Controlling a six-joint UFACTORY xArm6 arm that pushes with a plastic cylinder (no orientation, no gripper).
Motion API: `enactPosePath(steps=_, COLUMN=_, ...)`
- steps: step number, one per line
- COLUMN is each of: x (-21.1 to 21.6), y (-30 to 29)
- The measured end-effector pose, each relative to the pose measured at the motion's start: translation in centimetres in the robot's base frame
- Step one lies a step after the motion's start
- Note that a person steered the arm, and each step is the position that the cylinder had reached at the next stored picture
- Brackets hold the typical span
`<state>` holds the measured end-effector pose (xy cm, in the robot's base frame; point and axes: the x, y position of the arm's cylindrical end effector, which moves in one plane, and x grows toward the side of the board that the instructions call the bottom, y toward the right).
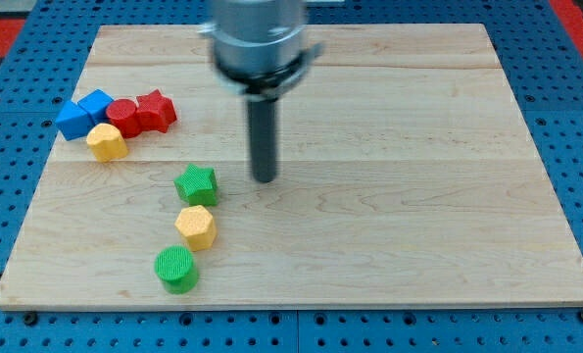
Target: Place the green star to the bottom of the blue triangle
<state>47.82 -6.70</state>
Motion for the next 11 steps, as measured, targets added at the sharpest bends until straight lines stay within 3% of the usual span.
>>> enactPosePath(steps=1, x=2.5, y=-4.9)
enactPosePath(steps=3, x=0.9, y=-14.0)
enactPosePath(steps=5, x=3.2, y=-20.6)
enactPosePath(steps=7, x=5.2, y=-23.5)
enactPosePath(steps=10, x=-1.0, y=-20.9)
enactPosePath(steps=11, x=1.5, y=-19.0)
